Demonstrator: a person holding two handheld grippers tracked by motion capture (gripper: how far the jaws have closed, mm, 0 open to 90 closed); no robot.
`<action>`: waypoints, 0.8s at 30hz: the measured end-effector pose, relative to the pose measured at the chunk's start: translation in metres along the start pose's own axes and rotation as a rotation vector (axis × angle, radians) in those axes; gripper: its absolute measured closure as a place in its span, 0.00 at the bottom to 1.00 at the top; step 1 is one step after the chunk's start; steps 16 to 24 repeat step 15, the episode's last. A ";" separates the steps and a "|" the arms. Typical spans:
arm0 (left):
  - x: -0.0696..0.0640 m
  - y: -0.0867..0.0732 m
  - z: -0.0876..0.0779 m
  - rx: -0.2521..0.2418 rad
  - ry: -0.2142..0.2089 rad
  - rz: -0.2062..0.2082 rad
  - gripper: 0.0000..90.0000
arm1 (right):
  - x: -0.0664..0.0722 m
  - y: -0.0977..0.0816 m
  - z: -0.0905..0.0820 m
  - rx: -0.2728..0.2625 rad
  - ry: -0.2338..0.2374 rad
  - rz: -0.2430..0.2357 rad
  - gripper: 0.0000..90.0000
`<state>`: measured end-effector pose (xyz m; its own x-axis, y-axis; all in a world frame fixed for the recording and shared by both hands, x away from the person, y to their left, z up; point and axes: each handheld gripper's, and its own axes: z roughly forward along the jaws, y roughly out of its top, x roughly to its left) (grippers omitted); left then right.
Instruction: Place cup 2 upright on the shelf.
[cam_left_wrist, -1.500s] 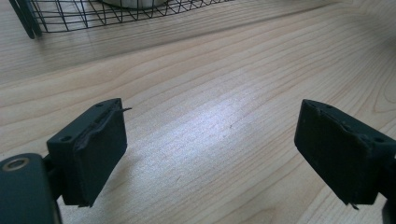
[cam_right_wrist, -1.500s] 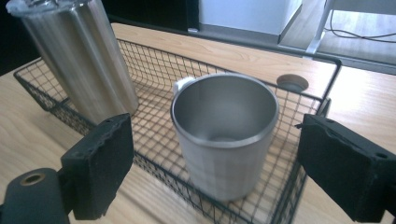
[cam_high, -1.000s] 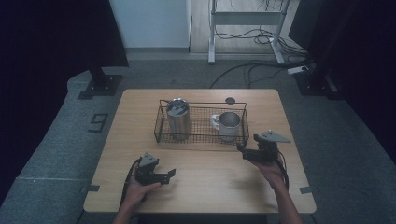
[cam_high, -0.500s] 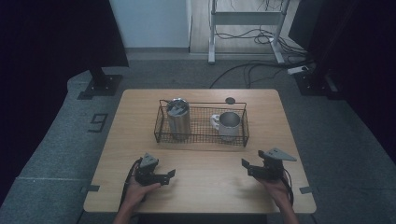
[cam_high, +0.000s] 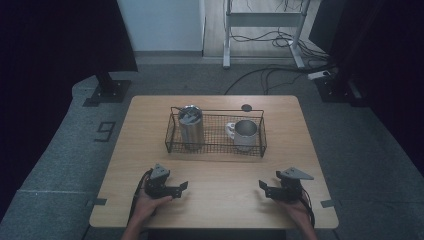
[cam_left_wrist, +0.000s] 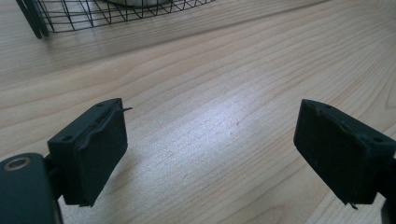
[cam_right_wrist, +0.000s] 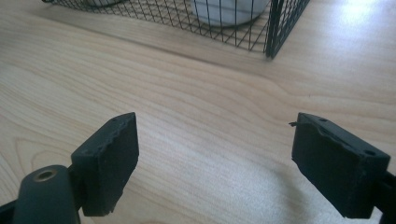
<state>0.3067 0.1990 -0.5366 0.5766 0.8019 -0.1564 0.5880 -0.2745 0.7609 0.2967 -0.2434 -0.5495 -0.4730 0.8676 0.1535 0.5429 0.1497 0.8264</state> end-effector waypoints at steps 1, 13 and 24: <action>0.000 0.000 0.000 -0.002 0.000 0.000 0.11 | 0.000 -0.001 0.000 0.001 0.000 0.001 0.16; 0.000 0.001 -0.001 -0.003 -0.003 0.002 0.11 | 0.001 -0.001 0.002 0.003 -0.009 0.001 0.16; 0.000 0.001 -0.001 -0.004 -0.003 0.001 0.11 | 0.001 -0.001 0.002 0.002 -0.009 0.001 0.16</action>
